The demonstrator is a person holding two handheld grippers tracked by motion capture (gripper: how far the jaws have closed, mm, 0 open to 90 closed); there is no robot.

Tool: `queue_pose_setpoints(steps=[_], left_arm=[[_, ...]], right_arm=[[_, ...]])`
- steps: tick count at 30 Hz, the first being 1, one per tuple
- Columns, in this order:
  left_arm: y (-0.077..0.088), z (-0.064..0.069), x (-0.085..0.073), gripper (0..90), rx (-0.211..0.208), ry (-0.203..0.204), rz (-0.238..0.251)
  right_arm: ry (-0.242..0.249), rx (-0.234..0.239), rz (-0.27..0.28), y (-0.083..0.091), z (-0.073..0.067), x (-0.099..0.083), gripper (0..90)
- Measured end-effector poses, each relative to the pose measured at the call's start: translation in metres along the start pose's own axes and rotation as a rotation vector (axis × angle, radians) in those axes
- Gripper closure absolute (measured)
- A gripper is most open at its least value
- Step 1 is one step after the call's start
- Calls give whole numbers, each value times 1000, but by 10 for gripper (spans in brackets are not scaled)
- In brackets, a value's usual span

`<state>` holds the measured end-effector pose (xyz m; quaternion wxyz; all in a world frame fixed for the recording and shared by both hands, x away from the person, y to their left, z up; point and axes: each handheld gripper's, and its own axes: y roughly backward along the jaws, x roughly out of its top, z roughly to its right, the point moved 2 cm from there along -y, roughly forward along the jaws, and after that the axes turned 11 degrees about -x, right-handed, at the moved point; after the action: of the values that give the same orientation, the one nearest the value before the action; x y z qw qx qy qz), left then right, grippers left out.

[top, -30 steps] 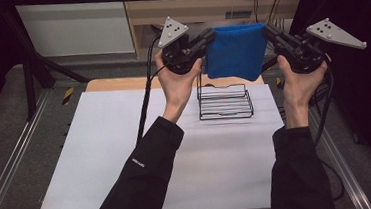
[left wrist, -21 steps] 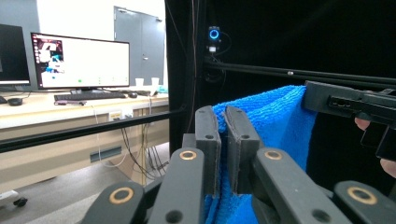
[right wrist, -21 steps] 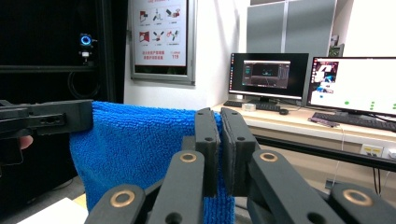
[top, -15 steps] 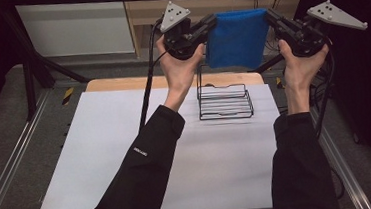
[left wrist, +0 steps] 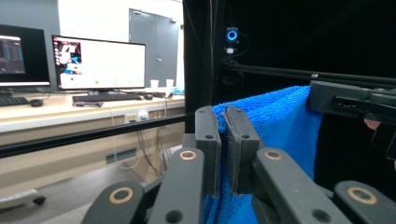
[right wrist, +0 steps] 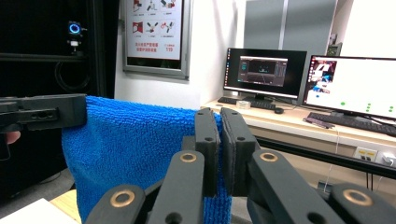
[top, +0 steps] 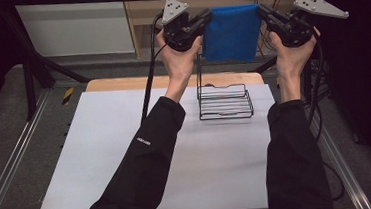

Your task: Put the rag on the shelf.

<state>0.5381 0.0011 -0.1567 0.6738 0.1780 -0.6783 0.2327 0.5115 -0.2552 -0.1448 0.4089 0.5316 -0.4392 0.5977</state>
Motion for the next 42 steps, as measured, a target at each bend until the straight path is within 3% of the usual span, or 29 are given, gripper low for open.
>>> queue_pose_setpoints(steps=[4, 8, 15, 29, 42], left_arm=[[-4, -4, -2, 844, 5, -32, -4], [-9, -9, -9, 844, 11, -44, -23], [-13, -9, -24, 844, -15, -50, -57], [-5, -1, -54, 843, -83, -37, -137], [5, 4, -63, 839, -133, -10, -179]], right_arm=[[-1, -1, -1, -7, 4, -4, 866], [0, -5, -19, -14, 7, -11, 866], [12, -9, -53, -17, 13, -24, 866], [13, 19, -139, 0, 16, -57, 864], [27, 64, -164, 16, 13, -61, 861]])
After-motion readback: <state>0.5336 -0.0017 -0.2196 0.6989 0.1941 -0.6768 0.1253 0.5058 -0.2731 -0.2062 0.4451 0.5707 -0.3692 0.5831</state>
